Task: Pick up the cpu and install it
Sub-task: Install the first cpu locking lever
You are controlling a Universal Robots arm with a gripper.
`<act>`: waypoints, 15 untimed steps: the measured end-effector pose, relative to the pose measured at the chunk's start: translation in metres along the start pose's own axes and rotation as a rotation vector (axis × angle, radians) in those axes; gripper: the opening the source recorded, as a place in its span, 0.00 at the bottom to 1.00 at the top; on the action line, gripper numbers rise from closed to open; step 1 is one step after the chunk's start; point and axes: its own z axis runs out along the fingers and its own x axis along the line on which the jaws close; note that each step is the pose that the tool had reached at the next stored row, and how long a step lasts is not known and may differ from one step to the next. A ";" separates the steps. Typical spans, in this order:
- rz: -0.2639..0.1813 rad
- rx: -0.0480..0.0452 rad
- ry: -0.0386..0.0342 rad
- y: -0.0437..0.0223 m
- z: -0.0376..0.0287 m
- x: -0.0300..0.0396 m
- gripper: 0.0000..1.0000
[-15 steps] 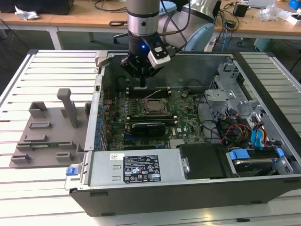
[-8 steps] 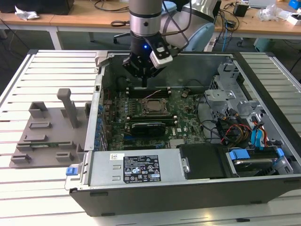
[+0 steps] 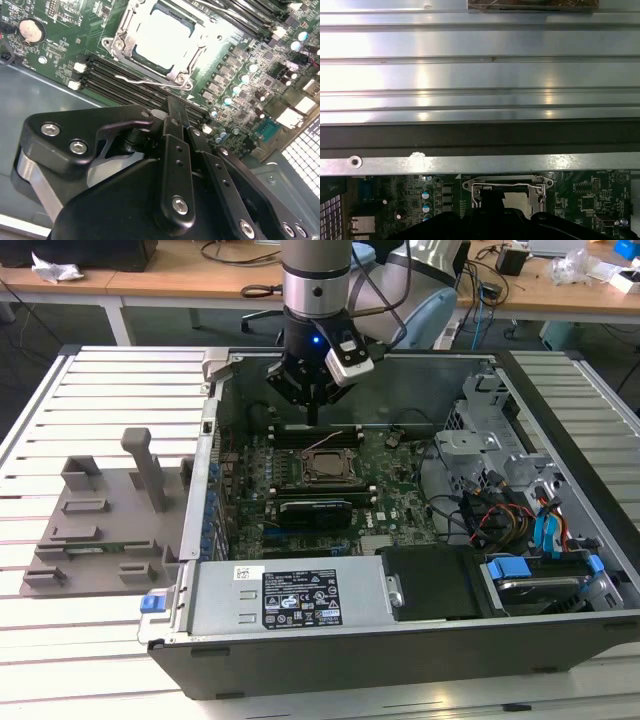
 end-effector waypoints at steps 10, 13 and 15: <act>-0.003 0.0001 0.0084 0.0002 0.0122 -0.0049 0.11; -0.004 0.0000 0.0101 0.0003 0.0165 -0.0049 0.11; -0.004 0.0001 0.0118 0.0004 0.0208 -0.0047 0.11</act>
